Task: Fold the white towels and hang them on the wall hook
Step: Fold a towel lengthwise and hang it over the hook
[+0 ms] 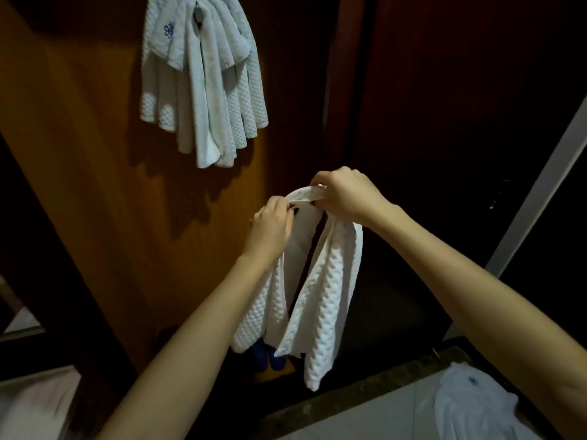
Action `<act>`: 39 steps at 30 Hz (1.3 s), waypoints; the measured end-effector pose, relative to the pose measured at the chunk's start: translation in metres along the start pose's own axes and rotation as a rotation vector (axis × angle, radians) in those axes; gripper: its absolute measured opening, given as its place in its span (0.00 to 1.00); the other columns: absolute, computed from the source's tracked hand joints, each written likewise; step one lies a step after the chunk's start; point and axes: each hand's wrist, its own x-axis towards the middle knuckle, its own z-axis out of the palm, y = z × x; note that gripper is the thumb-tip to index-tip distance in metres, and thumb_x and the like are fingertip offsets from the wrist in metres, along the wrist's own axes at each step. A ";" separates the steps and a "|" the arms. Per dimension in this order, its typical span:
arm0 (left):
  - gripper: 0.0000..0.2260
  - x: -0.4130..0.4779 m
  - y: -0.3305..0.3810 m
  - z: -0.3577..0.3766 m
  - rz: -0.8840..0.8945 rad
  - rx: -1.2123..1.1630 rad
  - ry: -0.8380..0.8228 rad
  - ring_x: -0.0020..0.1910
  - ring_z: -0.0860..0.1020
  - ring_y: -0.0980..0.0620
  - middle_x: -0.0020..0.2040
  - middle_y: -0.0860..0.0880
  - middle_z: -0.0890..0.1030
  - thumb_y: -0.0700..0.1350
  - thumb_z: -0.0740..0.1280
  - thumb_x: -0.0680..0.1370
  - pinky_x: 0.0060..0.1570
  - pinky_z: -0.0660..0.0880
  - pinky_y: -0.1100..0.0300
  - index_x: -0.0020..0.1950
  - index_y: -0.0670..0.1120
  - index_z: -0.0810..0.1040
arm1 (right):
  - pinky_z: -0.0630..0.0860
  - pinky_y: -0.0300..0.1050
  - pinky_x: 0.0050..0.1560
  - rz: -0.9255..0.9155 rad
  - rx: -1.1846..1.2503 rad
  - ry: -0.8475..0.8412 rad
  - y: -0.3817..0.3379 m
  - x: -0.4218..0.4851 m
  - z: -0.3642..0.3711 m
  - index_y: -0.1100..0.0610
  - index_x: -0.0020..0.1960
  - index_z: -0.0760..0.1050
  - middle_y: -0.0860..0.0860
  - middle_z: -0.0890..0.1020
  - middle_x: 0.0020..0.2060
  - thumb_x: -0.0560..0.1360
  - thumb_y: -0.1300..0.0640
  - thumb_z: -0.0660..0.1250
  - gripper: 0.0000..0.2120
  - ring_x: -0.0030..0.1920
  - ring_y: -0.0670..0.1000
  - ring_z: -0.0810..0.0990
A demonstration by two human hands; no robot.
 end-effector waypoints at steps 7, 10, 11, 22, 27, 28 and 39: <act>0.17 -0.034 0.002 0.040 -0.218 -0.001 -0.075 0.58 0.73 0.45 0.65 0.47 0.68 0.42 0.67 0.77 0.52 0.74 0.52 0.65 0.43 0.70 | 0.71 0.48 0.42 0.071 -0.031 0.036 -0.001 -0.004 0.009 0.55 0.57 0.77 0.56 0.81 0.49 0.76 0.51 0.64 0.12 0.47 0.61 0.80; 0.11 -0.030 -0.007 0.044 -0.214 -0.125 -0.101 0.54 0.74 0.46 0.59 0.46 0.71 0.38 0.65 0.77 0.51 0.72 0.59 0.60 0.41 0.76 | 0.72 0.47 0.40 0.003 -0.010 -0.057 0.007 -0.008 0.005 0.52 0.58 0.75 0.54 0.81 0.48 0.75 0.51 0.67 0.13 0.47 0.58 0.81; 0.08 -0.025 -0.012 0.042 -0.211 -0.195 -0.104 0.52 0.74 0.47 0.56 0.46 0.72 0.37 0.66 0.77 0.49 0.72 0.61 0.55 0.40 0.78 | 0.74 0.48 0.40 -0.032 -0.002 -0.109 0.012 -0.010 0.002 0.51 0.59 0.74 0.53 0.82 0.49 0.75 0.52 0.68 0.14 0.47 0.57 0.81; 0.05 0.016 -0.023 -0.008 0.175 -0.266 -0.117 0.45 0.74 0.49 0.47 0.47 0.73 0.38 0.66 0.77 0.42 0.72 0.56 0.52 0.43 0.77 | 0.67 0.44 0.38 -0.171 -0.104 0.009 0.063 -0.039 0.015 0.52 0.64 0.71 0.52 0.81 0.51 0.77 0.50 0.66 0.17 0.44 0.56 0.81; 0.17 0.033 -0.005 -0.044 0.343 -0.152 -0.023 0.43 0.70 0.52 0.45 0.44 0.72 0.35 0.68 0.74 0.39 0.68 0.58 0.59 0.48 0.72 | 0.68 0.38 0.27 -0.298 -0.106 0.340 0.055 -0.050 0.025 0.58 0.59 0.71 0.60 0.74 0.55 0.75 0.60 0.71 0.15 0.40 0.53 0.78; 0.18 0.038 -0.001 -0.051 0.363 -0.138 -0.003 0.43 0.71 0.51 0.45 0.44 0.72 0.35 0.69 0.73 0.39 0.69 0.58 0.60 0.50 0.71 | 0.70 0.38 0.27 -0.327 -0.090 0.396 0.054 -0.050 0.028 0.58 0.58 0.70 0.60 0.73 0.56 0.75 0.61 0.71 0.16 0.40 0.53 0.78; 0.08 0.078 0.003 -0.093 0.405 -0.132 -0.054 0.41 0.75 0.48 0.44 0.45 0.74 0.42 0.69 0.76 0.40 0.73 0.53 0.55 0.46 0.78 | 0.79 0.49 0.36 -0.255 0.141 0.645 0.037 -0.033 0.032 0.66 0.53 0.81 0.61 0.80 0.46 0.75 0.70 0.68 0.08 0.42 0.57 0.79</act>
